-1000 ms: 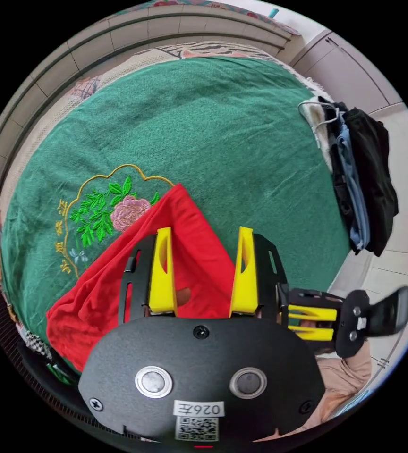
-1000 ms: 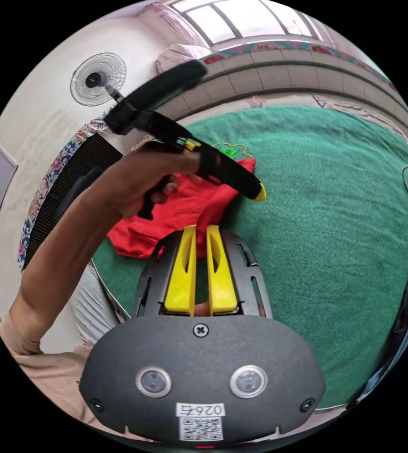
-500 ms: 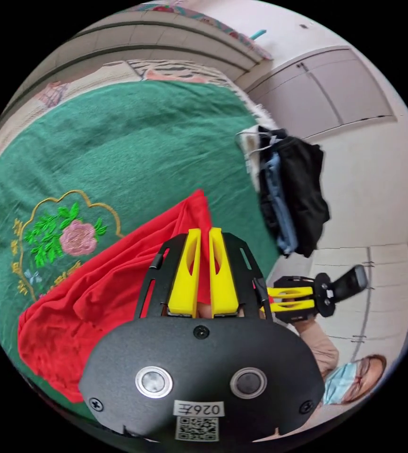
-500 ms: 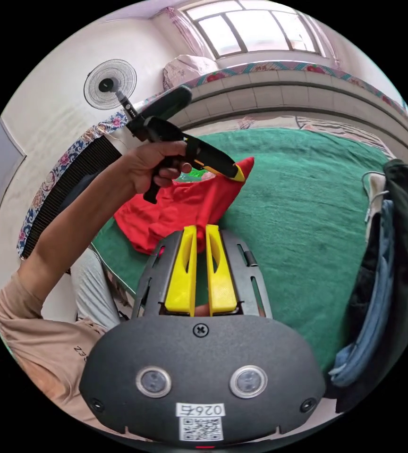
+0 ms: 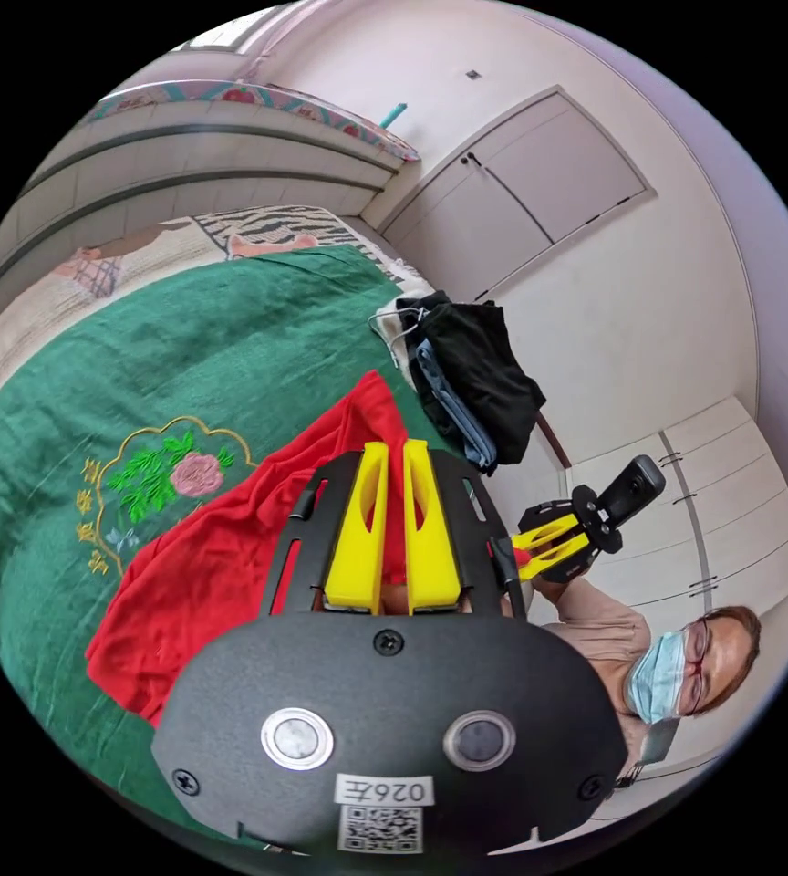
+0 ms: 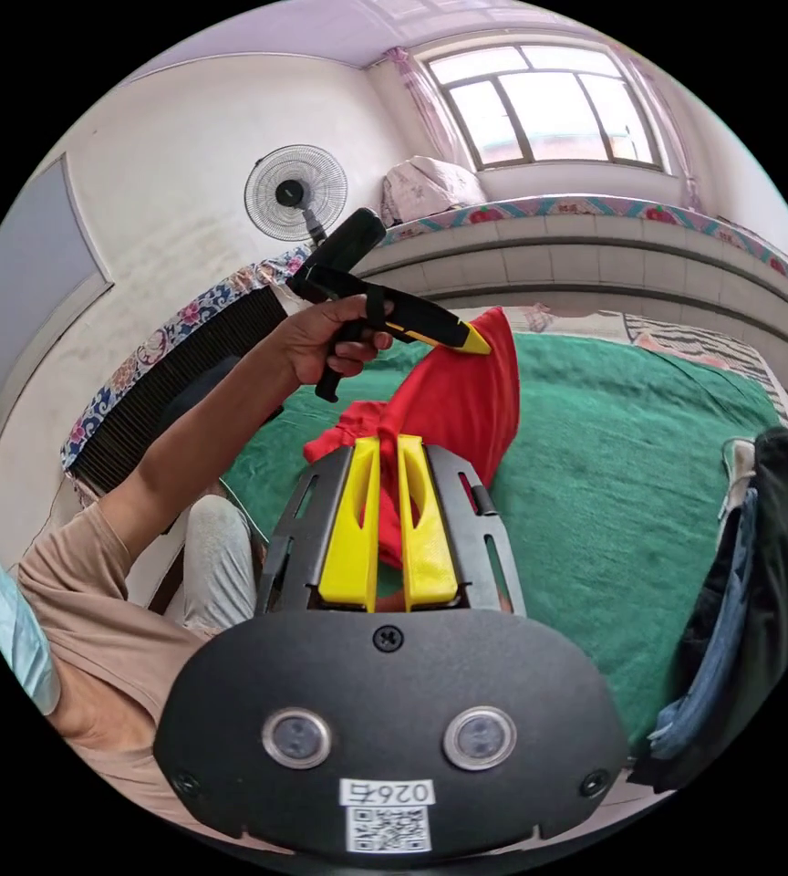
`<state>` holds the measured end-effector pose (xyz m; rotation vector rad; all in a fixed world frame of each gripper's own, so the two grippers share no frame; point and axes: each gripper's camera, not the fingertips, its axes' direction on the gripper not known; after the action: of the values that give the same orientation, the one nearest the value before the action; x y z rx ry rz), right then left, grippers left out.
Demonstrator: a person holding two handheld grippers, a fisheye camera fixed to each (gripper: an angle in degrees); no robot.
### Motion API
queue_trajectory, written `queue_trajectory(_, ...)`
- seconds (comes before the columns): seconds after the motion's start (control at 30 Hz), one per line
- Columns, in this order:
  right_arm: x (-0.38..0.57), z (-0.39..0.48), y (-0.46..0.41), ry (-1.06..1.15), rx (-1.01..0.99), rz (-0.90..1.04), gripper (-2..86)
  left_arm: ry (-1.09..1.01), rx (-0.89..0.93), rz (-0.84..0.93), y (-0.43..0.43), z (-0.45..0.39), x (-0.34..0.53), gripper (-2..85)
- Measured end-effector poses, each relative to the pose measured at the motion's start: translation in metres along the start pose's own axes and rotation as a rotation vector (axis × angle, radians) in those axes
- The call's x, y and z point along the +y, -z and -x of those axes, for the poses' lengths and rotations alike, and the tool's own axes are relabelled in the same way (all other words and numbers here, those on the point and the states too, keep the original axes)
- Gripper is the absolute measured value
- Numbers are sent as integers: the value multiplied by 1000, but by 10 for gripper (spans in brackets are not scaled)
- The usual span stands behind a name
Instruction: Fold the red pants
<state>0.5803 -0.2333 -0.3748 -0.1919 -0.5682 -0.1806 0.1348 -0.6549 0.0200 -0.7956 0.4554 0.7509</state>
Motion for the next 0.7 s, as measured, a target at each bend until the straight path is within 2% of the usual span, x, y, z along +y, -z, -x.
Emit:
queue_trajectory(0.3, -127, 111, -134, 155, -49, 166, -9, 166, -4, -98, 22, 143, 148, 10)
queue_trajectory(0.53, -200, 174, -279, 240, -68, 364, 17, 415, 33, -181, -23, 270, 271, 22)
queue_trajectory(0.6, -209, 175, -295, 232, -80, 398, 29, 463, 85, -226, -40, 293, 296, 28)
queue_trajectory(0.7, -234, 172, -285, 213, -191, 408, 45, 510, 169, -419, -47, 305, 334, 23)
